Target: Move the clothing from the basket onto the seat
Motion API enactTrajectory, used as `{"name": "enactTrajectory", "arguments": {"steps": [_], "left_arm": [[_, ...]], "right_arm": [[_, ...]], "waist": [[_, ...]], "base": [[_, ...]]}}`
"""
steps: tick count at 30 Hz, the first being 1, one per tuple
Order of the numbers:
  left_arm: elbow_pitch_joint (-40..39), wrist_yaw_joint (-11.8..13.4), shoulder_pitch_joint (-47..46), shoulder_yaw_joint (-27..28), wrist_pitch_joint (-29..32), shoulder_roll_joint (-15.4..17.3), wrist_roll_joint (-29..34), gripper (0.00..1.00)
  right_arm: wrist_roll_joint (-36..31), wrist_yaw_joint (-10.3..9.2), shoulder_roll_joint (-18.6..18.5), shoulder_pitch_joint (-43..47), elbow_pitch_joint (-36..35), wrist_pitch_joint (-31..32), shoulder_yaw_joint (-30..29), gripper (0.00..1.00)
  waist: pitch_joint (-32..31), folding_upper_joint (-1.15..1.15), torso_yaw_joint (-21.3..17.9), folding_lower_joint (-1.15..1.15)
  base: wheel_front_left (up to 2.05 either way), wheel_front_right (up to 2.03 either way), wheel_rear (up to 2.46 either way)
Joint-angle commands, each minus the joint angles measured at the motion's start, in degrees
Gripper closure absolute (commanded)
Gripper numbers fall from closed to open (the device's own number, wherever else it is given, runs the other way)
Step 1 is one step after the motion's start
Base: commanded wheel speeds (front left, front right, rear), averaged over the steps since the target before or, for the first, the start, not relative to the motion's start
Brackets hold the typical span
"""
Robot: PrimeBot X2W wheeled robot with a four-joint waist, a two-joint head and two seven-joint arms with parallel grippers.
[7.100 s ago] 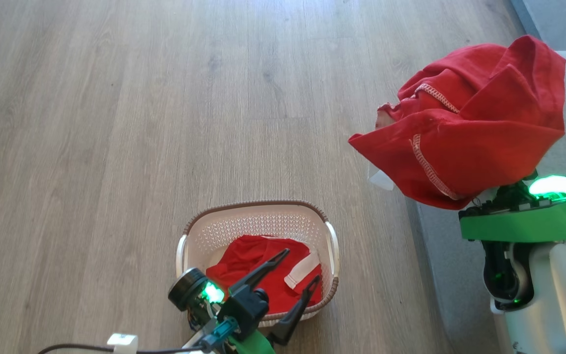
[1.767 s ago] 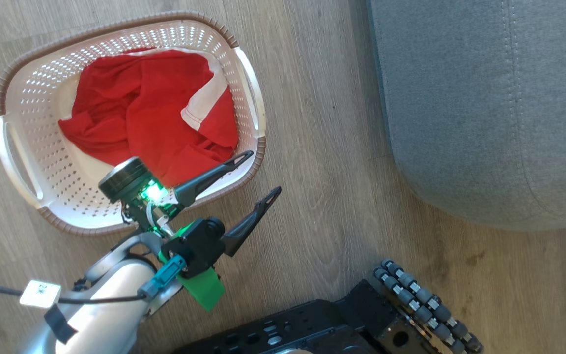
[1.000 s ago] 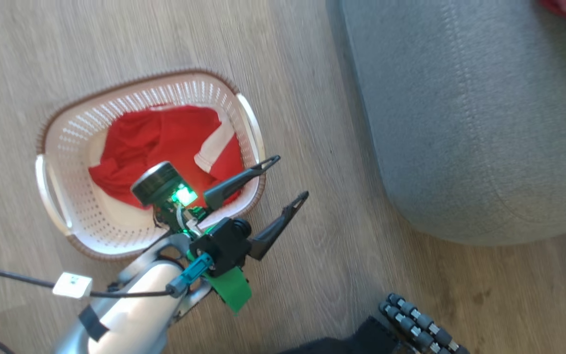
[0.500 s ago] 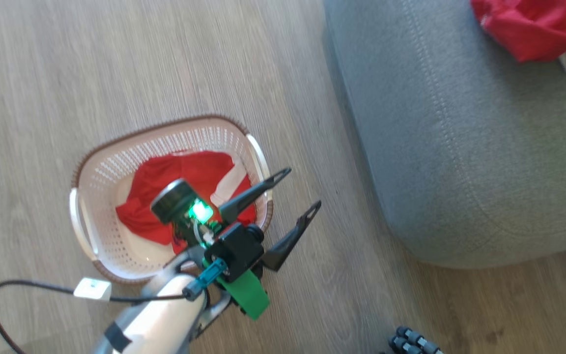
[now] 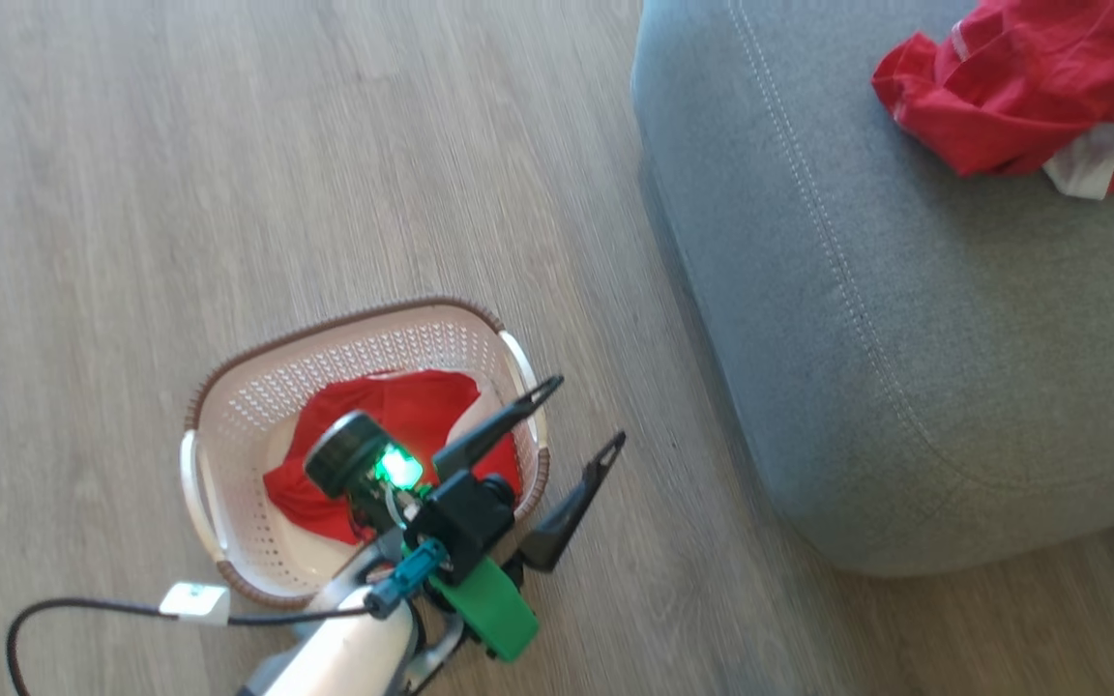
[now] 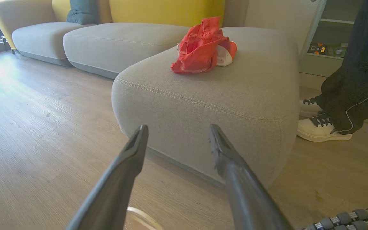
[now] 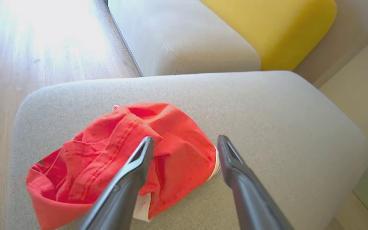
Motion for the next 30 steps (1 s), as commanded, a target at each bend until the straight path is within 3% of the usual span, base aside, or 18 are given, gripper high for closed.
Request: {"name": "enactTrajectory", "arguments": {"steps": [1, 4, 10, 14, 20, 21, 22, 23, 27, 30], "left_arm": [[-1.6, -0.1, -0.3, 1.9, -0.3, -0.6, -0.2, 0.0], [-1.5, -0.1, 1.4, 3.4, -0.3, -1.8, -0.4, 0.0], [-1.9, 0.0, 2.6, 5.6, -0.3, -2.8, -0.4, 0.0], [-1.8, 0.0, 3.4, 8.5, -0.3, -3.9, -1.1, 0.0], [-1.8, 0.1, 4.7, 12.7, -0.3, -4.8, -2.1, 0.0], [-1.8, 0.1, 4.7, 12.7, -0.3, -4.8, -2.1, 0.0], [-2.2, 0.2, 4.6, 15.1, -0.3, -5.1, -3.1, 0.0], [-2.2, 0.2, 4.6, 15.1, -0.3, -5.1, -3.1, 0.0], [-3.4, 0.5, 4.3, 18.7, -0.3, -5.5, -3.9, 0.0], [-4.5, 1.8, 4.2, 20.0, -0.3, -5.5, -5.0, 0.0]], "right_arm": [[0.9, -0.02, -1.4, -1.3, -1.7, -1.4, 1.5, 0.0], [6.6, -0.02, -0.6, -0.2, -1.7, -5.9, 8.2, 0.0], [15.6, -0.02, -0.1, -0.5, -2.0, -11.5, 14.7, 0.0], [24.6, -0.02, 1.4, 0.7, -5.9, -12.7, 18.4, 0.0], [38.2, -0.02, 0.7, 10.5, -24.2, -12.9, 29.5, 0.0], [38.2, -0.02, 0.7, 10.5, -24.2, -12.9, 29.5, 0.0], [42.8, -0.02, -0.9, 15.2, -33.4, -12.9, 32.8, 0.0], [42.8, -0.02, -0.9, 15.2, -33.4, -12.9, 32.8, 0.0], [48.4, -0.02, -3.7, 24.8, -48.5, -13.0, 36.1, 0.0], [49.5, -0.02, -3.5, 31.0, -56.7, -13.0, 36.9, 0.0]], "waist": [[-0.9, -0.01, 0.4, 0.0], [-3.4, -0.01, 1.2, 0.0], [-5.6, -0.01, 2.5, 0.0], [-7.1, -0.01, 4.0, 0.0], [-8.6, -0.01, 6.3, 0.0], [-8.6, -0.01, 6.3, 0.0], [-8.9, -0.01, 7.4, 0.0], [-8.9, -0.01, 7.4, 0.0], [-9.2, -0.01, 9.8, 0.0], [-9.7, -0.01, 11.7, 0.0]], "base": [[0.0, 0.0, 0.0], [0.0, 0.0, 0.0], [0.0, 0.0, 0.0], [0.0, 0.0, 0.0], [0.0, 0.0, 0.0], [0.0, 0.0, 0.0], [0.0, 0.0, 0.0], [0.0, 0.0, 0.0], [0.0, 0.0, 0.0], [0.0, 0.0, 0.0]]}}
